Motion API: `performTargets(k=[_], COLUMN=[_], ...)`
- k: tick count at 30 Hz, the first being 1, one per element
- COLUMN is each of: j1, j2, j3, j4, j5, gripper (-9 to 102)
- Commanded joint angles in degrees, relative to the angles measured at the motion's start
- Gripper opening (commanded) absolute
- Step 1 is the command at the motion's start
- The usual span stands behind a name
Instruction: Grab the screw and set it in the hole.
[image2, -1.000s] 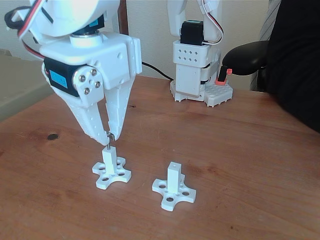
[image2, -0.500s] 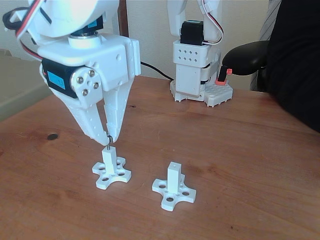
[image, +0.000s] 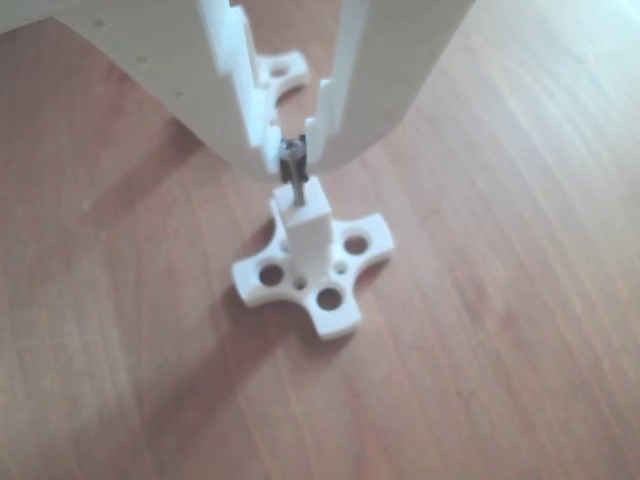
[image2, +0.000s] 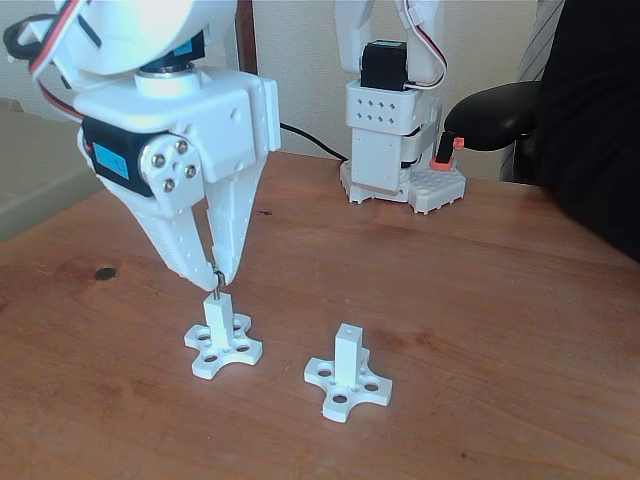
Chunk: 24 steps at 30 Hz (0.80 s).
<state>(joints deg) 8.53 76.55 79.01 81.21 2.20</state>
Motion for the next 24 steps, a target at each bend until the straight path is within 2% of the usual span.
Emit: performTargets(k=[1, 12, 17, 24], j1=[0.53, -0.7, -4.04, -7.73], j2=[1.76, 2.55, 4.83, 8.88], j3=[-8.0, -9.67, -9.76, -8.17], j4=[-0.7, 1.32, 5.45, 6.59], j5=[-0.88, -0.35, 0.35, 1.85], gripper=[-4, -4, -4, -4])
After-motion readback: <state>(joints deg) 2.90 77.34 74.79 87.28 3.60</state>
